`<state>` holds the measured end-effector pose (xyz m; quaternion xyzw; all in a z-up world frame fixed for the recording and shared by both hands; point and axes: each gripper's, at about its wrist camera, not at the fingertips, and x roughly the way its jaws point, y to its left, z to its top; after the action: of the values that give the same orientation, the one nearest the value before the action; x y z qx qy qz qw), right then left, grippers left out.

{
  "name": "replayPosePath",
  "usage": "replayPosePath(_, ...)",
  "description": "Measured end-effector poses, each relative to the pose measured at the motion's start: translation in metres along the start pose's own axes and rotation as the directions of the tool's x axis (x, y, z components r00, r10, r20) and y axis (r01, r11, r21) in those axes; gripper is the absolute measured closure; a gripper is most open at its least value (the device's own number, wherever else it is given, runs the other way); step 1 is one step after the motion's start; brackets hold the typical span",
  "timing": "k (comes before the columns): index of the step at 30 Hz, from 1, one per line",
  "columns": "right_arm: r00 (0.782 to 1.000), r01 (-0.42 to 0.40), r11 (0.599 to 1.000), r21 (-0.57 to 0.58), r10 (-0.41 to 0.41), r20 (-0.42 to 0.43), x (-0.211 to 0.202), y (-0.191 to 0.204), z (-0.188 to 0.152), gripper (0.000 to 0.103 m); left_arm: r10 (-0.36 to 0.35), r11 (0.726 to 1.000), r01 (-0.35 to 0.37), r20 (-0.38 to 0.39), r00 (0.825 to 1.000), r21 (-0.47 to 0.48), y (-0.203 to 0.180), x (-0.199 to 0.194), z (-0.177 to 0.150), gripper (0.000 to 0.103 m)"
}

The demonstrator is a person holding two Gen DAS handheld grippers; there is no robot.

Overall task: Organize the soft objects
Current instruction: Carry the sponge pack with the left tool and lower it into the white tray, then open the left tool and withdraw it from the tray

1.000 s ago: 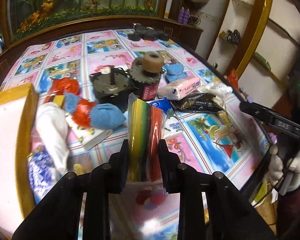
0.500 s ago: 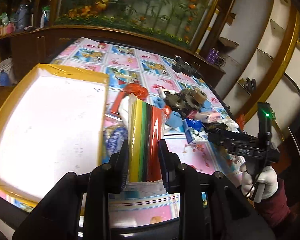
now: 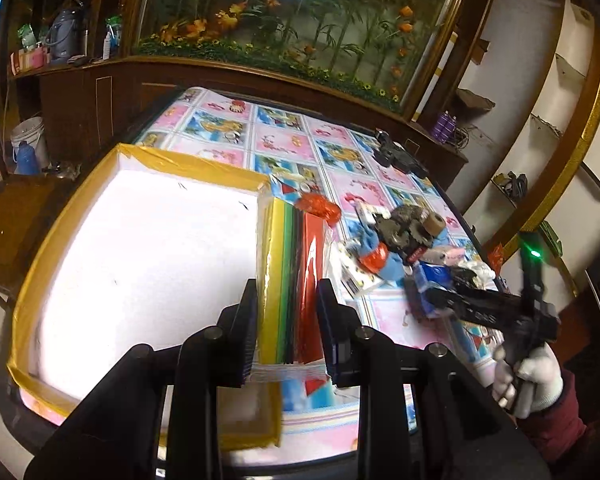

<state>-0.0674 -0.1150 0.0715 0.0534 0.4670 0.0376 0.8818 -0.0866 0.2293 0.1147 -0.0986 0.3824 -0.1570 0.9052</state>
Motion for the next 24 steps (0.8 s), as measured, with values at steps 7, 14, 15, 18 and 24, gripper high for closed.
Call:
replayPosePath(7, 0.972, -0.224, 0.971, -0.086, 0.229, 0.055, -0.033, 0.064, 0.043, 0.053, 0.024, 0.998, -0.028, -0.054, 0.998, -0.064, 0.042, 0.048, 0.056, 0.078)
replayPosePath(14, 0.938, -0.347, 0.931, -0.112, 0.345, -0.041, 0.040, 0.148, 0.107, 0.053, -0.035, 0.977, 0.010, -0.116, 0.993, -0.211, 0.092, 0.119, 0.077, 0.078)
replayPosePath(15, 0.940, -0.342, 0.933, -0.116, 0.338, -0.053, 0.052, 0.155, 0.113, 0.053, -0.034, 0.975, 0.006, -0.120, 0.992, -0.223, 0.097, 0.125, 0.077, 0.077)
replayPosePath(18, 0.957, -0.288, 0.948, -0.135, 0.279, -0.077, 0.085, 0.173, 0.130, 0.052, -0.075, 0.957, 0.033, -0.135, 0.988, -0.290, 0.115, 0.134, 0.078, 0.070)
replayPosePath(24, 0.980, -0.199, 0.958, -0.207, 0.193, -0.050, 0.104, 0.197, 0.136, 0.041, -0.144, 0.925, 0.103, -0.088, 0.986, -0.366, 0.135, 0.122, 0.073, 0.043)
